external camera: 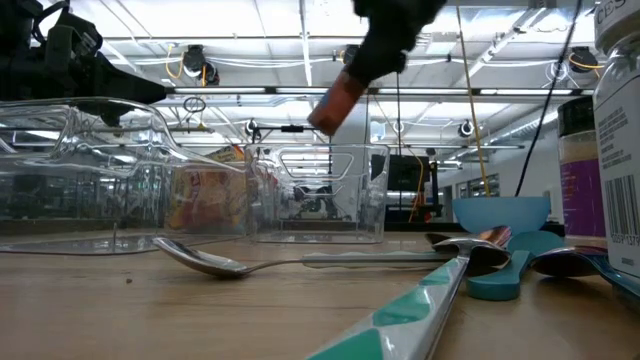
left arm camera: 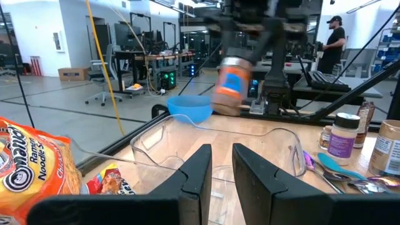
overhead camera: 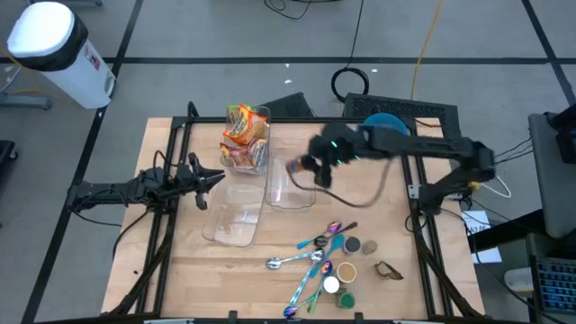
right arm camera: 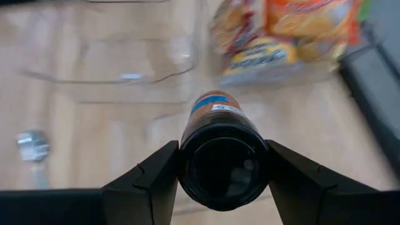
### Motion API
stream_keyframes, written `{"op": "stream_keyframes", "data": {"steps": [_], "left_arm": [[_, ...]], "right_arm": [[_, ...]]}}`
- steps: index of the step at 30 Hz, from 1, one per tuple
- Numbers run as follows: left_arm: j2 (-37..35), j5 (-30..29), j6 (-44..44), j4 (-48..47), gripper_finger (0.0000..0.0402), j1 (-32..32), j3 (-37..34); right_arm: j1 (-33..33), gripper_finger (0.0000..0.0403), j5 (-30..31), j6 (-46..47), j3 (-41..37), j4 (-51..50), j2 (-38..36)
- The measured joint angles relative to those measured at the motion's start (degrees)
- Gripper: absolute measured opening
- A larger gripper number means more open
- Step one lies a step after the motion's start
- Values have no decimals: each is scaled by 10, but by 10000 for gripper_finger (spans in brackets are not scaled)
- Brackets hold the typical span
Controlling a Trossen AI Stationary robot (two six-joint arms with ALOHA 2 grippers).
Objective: Pick & Place Food Item
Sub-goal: Put the orange spice bottle into the middle transparent bin
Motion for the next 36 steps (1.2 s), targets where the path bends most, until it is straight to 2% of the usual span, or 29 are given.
{"op": "stream_keyframes", "data": {"steps": [6, 10, 19, 29, 36], "left_arm": [[0, 0, 0, 0, 70, 0, 0], [0, 0, 0, 0, 70, 0, 0], [0, 0, 0, 0, 70, 0, 0], [0, 0, 0, 0, 70, 0, 0], [0, 0, 0, 0, 70, 0, 0]], "right_arm": [[-54, 194, 4, -100, 201, -121, 145], [-74, 194, 4, -136, 270, -157, 219], [-86, 194, 3, -153, 279, -156, 309], [-84, 195, 3, -158, 279, -150, 349], [-78, 249, 4, -172, 279, -119, 348]]}}
